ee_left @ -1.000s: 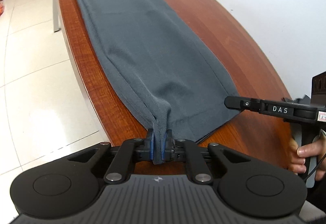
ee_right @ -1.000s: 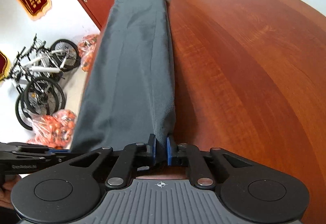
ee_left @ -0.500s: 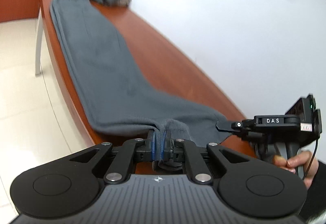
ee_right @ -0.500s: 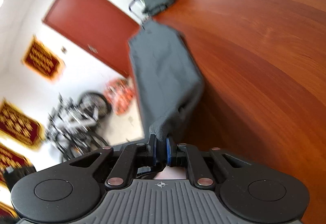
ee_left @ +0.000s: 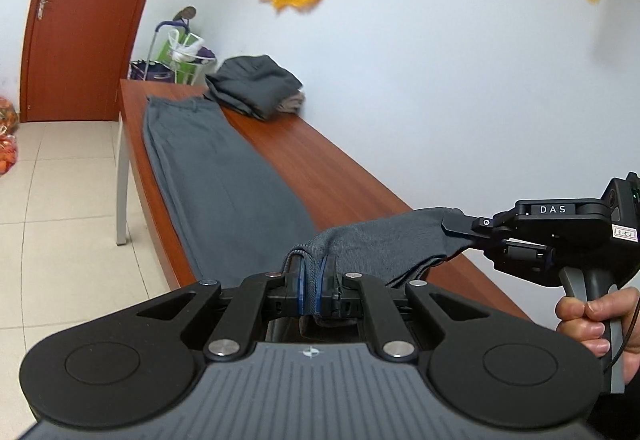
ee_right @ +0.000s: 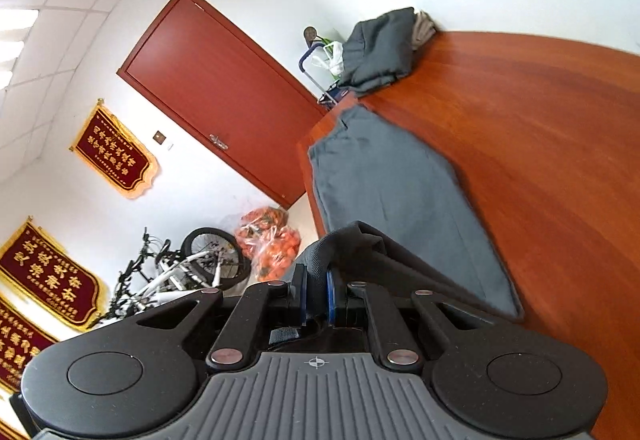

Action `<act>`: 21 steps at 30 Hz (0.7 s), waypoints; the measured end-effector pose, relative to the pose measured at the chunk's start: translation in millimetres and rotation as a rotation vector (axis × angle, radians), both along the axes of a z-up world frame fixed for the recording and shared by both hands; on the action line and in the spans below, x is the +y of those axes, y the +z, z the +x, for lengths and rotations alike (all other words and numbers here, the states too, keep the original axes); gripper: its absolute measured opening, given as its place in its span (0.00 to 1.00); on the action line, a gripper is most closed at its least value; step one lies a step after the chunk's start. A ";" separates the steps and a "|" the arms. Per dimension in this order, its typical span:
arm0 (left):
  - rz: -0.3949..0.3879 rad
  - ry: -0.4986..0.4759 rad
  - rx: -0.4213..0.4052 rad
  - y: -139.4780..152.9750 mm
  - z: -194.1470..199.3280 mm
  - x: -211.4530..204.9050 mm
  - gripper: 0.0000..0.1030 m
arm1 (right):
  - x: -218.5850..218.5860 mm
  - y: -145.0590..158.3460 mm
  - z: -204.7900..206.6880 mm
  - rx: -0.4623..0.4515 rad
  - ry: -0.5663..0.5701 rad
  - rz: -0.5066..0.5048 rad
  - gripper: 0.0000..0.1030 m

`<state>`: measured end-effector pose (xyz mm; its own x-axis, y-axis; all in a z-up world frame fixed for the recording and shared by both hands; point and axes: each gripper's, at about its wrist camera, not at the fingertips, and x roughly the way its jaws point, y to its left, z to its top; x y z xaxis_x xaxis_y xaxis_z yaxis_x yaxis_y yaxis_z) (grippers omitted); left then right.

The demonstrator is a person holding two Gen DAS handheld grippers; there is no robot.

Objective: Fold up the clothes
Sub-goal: 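Carry the hems with both tools toward the waistband, folding the trousers in half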

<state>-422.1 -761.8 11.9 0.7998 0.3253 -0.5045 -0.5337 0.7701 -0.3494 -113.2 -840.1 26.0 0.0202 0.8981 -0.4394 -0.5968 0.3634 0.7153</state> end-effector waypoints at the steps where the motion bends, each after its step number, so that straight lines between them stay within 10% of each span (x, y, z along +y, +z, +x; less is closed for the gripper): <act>1: -0.004 0.003 0.001 0.9 7.0 11.4 0.09 | 12.0 0.4 3.2 -0.004 -0.004 -0.004 0.11; 21: -0.226 -0.067 -0.042 -4.7 121.6 304.4 0.09 | 267.8 2.3 82.2 -0.064 -0.166 -0.098 0.11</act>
<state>-300.4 -457.4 7.2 0.8375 0.1533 -0.5245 -0.4654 0.7032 -0.5376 -31.0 -572.3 28.3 0.1955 0.8330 -0.5176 -0.5658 0.5269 0.6343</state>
